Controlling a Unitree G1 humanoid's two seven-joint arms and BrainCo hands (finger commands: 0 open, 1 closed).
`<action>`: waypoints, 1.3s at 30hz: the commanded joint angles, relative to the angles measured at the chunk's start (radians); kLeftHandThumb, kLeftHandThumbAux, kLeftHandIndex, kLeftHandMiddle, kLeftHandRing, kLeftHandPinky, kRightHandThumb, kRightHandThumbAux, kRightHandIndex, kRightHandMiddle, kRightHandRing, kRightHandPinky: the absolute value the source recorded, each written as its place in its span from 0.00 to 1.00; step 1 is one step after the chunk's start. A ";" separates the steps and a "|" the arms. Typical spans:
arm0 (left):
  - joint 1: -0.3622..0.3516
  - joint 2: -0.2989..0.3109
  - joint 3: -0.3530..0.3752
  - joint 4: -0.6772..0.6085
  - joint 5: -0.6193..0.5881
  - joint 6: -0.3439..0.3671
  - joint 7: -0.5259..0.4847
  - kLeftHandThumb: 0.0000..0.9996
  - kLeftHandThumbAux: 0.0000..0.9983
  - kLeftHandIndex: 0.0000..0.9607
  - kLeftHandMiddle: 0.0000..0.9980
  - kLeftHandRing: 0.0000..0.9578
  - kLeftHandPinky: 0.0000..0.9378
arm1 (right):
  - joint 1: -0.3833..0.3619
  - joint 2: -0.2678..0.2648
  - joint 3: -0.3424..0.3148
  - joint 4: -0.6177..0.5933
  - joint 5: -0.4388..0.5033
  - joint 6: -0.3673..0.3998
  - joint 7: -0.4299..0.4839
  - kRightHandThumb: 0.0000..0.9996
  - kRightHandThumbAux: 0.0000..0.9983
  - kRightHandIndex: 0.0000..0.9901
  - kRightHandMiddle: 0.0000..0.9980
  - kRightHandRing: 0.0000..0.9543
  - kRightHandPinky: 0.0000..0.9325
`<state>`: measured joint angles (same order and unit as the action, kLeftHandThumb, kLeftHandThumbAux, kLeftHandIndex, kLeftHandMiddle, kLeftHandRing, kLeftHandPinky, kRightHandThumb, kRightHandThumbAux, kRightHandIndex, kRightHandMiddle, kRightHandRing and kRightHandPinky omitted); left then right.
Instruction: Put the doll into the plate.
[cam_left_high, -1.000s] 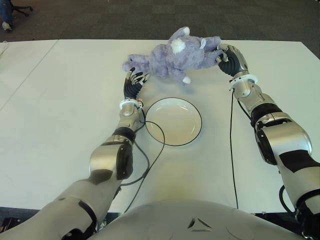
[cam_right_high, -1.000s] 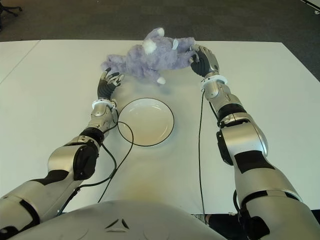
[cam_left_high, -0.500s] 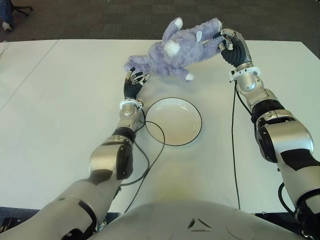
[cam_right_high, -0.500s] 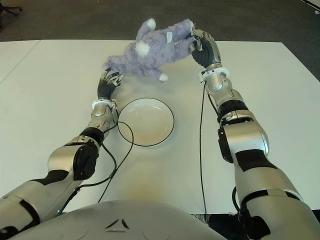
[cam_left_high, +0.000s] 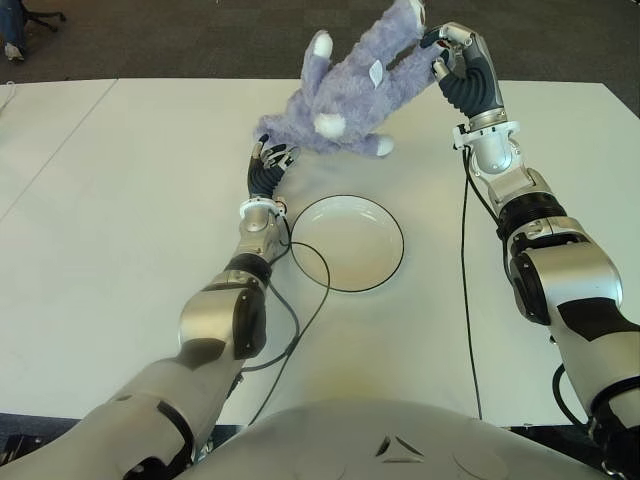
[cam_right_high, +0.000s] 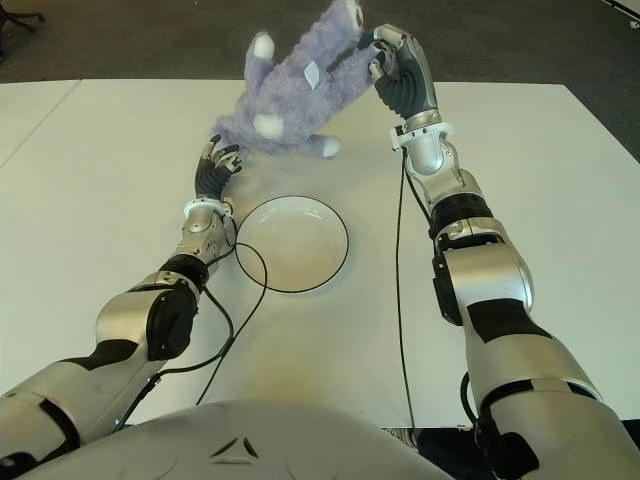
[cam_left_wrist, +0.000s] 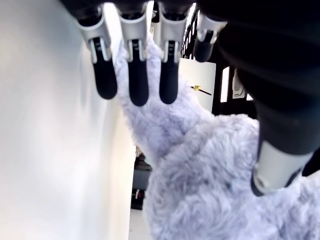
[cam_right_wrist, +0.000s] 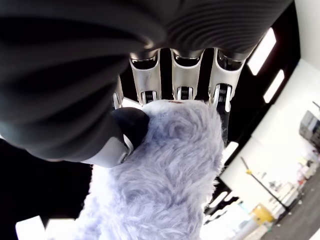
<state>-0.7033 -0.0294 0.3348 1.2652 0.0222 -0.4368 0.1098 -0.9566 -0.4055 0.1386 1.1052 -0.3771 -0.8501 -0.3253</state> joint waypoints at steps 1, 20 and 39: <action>0.122 -0.035 0.005 0.097 -0.011 0.133 -0.006 0.00 0.70 0.10 0.28 0.30 0.30 | 0.035 0.011 -0.009 -0.043 0.010 -0.032 0.001 0.83 0.69 0.37 0.54 0.66 0.69; 0.124 -0.033 0.016 0.099 -0.018 0.136 -0.016 0.00 0.67 0.11 0.27 0.30 0.29 | 0.097 0.018 -0.023 -0.211 0.024 -0.036 0.020 0.83 0.69 0.37 0.54 0.66 0.68; 0.124 -0.037 0.007 0.098 -0.011 0.125 -0.007 0.00 0.69 0.10 0.27 0.30 0.30 | 0.304 0.047 -0.072 -0.628 0.072 0.020 0.118 0.83 0.69 0.37 0.53 0.68 0.70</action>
<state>-0.7041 -0.0293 0.3365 1.2653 0.0208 -0.4367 0.0985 -0.7130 -0.3721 0.0742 0.5291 -0.3124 -0.8407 -0.2215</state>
